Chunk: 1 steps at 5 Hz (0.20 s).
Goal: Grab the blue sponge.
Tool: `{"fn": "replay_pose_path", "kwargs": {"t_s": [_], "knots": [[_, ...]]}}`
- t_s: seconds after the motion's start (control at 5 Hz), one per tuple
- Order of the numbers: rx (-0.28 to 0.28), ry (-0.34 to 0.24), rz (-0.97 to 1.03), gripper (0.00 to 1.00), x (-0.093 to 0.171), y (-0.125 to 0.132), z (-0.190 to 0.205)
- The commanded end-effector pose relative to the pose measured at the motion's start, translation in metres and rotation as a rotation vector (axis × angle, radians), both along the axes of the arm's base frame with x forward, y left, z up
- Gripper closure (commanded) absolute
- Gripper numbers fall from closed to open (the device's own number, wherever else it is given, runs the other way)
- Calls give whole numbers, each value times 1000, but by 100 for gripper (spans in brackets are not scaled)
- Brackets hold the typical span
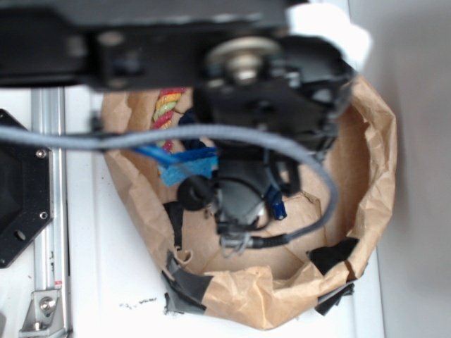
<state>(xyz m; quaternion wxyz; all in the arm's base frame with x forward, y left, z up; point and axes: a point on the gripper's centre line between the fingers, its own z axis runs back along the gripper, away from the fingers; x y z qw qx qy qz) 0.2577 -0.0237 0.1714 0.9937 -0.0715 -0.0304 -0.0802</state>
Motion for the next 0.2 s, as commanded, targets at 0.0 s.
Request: {"fn": "replay_pose_path", "kwargs": {"t_s": [0.0], "knots": [[14,-5,26,100,11,-2,10]]}}
